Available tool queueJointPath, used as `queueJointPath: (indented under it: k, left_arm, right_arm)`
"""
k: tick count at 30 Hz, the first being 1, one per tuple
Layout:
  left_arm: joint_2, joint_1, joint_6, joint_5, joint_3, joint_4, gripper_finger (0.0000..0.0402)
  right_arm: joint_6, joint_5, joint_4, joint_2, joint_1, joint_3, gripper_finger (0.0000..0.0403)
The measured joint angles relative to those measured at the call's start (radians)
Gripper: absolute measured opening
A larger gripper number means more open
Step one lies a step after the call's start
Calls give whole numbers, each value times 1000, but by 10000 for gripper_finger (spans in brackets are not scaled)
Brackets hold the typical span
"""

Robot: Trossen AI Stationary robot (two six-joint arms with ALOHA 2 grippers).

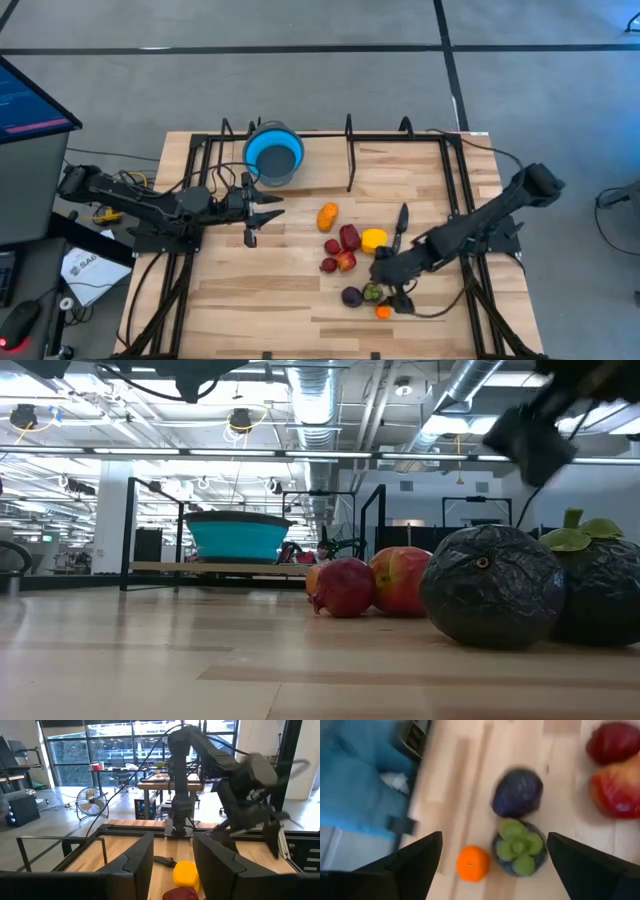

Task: Pick & Place Fruit
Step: Put the mangosteen into the blue strainer bowl on the shelf

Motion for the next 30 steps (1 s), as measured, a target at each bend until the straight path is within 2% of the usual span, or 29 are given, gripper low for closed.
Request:
queueJointPath:
  k: [3,9,16,25,30]
  left_arm:
    - [0,0,-1,0,-14,0,130]
    - [0,0,-47,1,-34,-2,130]
    - [0,0,-54,3,-41,-1,131]
    - [0,0,-53,3,-41,-1,131]
    - [6,0,-50,3,-41,3,131]
  right_arm:
    - [-17,3,-62,90,-16,48,358]
    - [-46,-13,-70,221,-34,101,348]
    - [-57,-12,-116,280,-33,108,318]
    - [-57,-11,-149,238,-41,106,234]
    - [-56,-9,-195,130,-82,107,225]
